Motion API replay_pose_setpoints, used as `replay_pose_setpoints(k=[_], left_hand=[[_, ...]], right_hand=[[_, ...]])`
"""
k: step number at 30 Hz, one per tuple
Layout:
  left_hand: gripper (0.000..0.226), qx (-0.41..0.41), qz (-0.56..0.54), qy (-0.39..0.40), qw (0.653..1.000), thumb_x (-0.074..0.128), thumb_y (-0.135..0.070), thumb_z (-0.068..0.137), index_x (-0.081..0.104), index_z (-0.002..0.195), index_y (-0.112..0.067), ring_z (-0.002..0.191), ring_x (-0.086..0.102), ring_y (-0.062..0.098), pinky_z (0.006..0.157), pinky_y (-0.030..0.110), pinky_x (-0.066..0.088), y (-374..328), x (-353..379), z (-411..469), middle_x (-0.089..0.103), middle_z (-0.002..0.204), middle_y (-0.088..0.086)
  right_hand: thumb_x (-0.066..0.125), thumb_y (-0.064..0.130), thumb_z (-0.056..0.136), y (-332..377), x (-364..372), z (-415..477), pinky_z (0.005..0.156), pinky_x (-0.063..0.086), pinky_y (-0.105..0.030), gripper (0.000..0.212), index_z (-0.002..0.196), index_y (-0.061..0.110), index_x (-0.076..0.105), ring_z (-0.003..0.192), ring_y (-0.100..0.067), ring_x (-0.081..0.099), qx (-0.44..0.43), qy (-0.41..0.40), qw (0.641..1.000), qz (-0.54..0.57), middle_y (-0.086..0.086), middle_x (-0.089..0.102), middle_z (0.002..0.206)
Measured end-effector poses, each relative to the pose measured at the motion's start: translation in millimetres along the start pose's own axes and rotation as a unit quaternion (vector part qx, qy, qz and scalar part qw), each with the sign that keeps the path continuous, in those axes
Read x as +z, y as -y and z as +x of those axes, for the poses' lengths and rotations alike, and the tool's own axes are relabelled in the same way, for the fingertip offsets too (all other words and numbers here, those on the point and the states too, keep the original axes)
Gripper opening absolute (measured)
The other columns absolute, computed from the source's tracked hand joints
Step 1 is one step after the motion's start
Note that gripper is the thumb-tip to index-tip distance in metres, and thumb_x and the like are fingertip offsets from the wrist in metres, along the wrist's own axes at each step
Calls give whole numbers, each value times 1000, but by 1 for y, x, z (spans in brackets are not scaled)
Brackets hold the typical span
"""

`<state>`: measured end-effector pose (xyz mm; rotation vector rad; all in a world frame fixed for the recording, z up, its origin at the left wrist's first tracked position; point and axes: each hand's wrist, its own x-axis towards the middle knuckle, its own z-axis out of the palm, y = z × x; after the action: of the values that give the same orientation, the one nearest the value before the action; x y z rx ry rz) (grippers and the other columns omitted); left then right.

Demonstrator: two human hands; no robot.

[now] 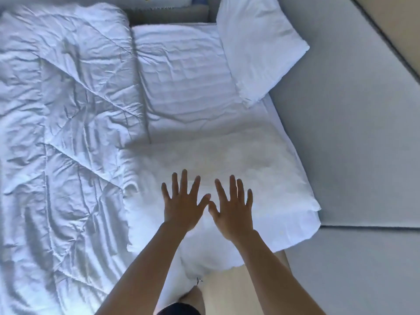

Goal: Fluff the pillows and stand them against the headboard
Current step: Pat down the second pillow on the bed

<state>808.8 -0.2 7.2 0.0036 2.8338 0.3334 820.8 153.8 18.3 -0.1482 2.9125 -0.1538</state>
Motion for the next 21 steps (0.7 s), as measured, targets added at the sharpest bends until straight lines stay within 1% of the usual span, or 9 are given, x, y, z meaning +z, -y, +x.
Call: replay_pose_setpoints(k=[1, 2, 3, 6, 9, 13, 17, 19, 21], left_hand=[[70, 0, 15, -30, 999, 22, -68, 95, 23, 155, -32, 151, 4, 37, 117, 65, 7, 0, 12, 22, 5, 165, 11], [69, 3, 31, -57, 998, 25, -68, 95, 25, 154, -32, 151, 5, 39, 116, 67, 7, 3, 26, 46, 5, 165, 13], [70, -2, 36, -68, 997, 26, -69, 95, 25, 154, -33, 150, 3, 41, 115, 68, 6, 8, 41, 69, 5, 165, 14], [71, -41, 26, -64, 997, 28, -74, 91, 19, 154, -42, 150, -2, 44, 113, 71, 3, 25, 82, 117, 2, 165, 13], [73, -55, 49, -75, 994, 23, -76, 91, 3, 154, -44, 149, -11, 43, 114, 69, -2, 37, 129, 146, -9, 165, 12], [74, -71, 29, -84, 994, 26, -74, 91, 5, 155, -43, 149, -12, 41, 115, 66, -7, 52, 180, 185, -9, 165, 11], [73, -84, 36, -87, 992, 28, -73, 92, 8, 155, -42, 150, -13, 39, 116, 63, -10, 55, 193, 201, -9, 165, 9], [73, -84, 35, -79, 993, 29, -72, 92, 8, 155, -41, 150, -12, 39, 116, 64, -8, 53, 185, 200, -8, 165, 9], [74, -82, 43, -72, 993, 30, -72, 92, 8, 156, -40, 150, -11, 39, 116, 66, -5, 47, 169, 188, -6, 166, 10]], right_hand=[[33, 57, 96, -4, 11, 26, 115, 24, -64, 65, 154, 29, 32, 149, -37, 25, -20, -13, 1000, -15, -17, 23, 162], [35, 57, 96, -10, 24, 53, 115, 21, -65, 65, 155, 30, 28, 150, -36, 22, -37, -26, 998, -36, -17, 20, 163], [36, 58, 96, -19, 37, 80, 116, 16, -66, 67, 156, 31, 24, 151, -36, 19, -47, -32, 997, -54, -17, 17, 164], [39, 65, 93, -49, 72, 138, 116, 7, -67, 73, 157, 36, 19, 152, -35, 11, -46, -42, 995, -83, -17, 11, 165], [32, 71, 91, -66, 119, 173, 118, -2, -64, 77, 157, 39, 9, 154, -30, -4, -38, -25, 996, -76, -13, -3, 167], [39, 68, 90, -69, 185, 211, 118, -8, -61, 81, 158, 36, 9, 153, -27, -9, -37, -16, 998, -47, -11, -6, 167], [41, 65, 91, -68, 208, 228, 118, -11, -59, 80, 158, 35, 9, 153, -26, -11, -38, -12, 999, -20, -11, -7, 167], [39, 66, 92, -64, 200, 229, 118, -12, -60, 79, 158, 37, 6, 153, -25, -14, -41, 4, 999, -5, -10, -10, 166], [36, 66, 93, -64, 182, 220, 118, -8, -63, 77, 158, 38, 5, 153, -26, -13, -38, 11, 999, 8, -10, -10, 166]])
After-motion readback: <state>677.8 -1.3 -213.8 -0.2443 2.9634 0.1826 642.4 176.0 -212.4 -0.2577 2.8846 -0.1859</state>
